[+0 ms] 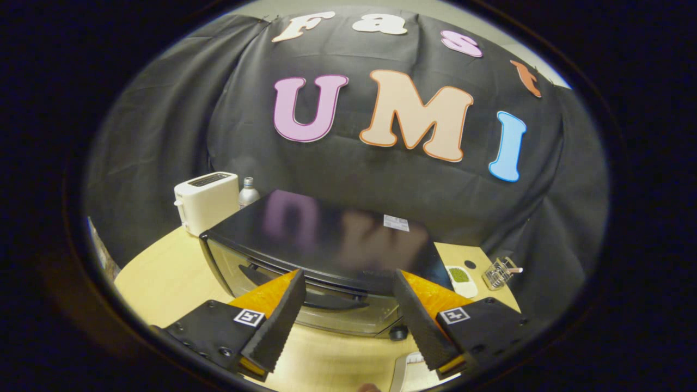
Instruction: Open the toaster oven, put the food inside, and close the toaster oven door.
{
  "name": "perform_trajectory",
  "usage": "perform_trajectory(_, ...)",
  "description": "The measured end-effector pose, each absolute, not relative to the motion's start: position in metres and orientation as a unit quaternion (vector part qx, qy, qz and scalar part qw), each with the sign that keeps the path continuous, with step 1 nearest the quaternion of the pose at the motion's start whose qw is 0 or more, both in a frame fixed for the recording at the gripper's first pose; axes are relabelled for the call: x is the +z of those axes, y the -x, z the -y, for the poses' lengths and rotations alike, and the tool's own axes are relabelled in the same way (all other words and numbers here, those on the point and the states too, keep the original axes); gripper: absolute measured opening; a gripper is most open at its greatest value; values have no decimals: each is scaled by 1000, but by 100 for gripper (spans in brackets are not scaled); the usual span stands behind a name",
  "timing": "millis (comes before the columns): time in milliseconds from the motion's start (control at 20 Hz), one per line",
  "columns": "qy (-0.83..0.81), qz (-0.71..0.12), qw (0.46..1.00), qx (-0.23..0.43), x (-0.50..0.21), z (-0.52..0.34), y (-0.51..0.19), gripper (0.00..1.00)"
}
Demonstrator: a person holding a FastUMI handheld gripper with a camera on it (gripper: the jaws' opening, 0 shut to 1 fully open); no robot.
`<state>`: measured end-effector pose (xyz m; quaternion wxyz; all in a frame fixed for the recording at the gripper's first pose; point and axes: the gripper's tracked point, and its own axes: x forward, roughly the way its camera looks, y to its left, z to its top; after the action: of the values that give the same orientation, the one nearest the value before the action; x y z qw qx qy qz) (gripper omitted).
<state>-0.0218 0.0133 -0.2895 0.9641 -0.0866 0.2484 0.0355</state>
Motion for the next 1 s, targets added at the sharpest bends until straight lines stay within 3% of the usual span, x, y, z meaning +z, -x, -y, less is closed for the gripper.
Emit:
perform_trajectory(150, 82, -249, 964, 41, -289, -11, 33, 100)
perform_trajectory(300, 84, -312, 944, 59, -325, -13, 65, 100)
perform_trajectory(700, 40, -220, 973, 49, -275, -14, 26, 100)
perform_trajectory(1000, 46, -238, 969, 36, -294, -7, 2, 100)
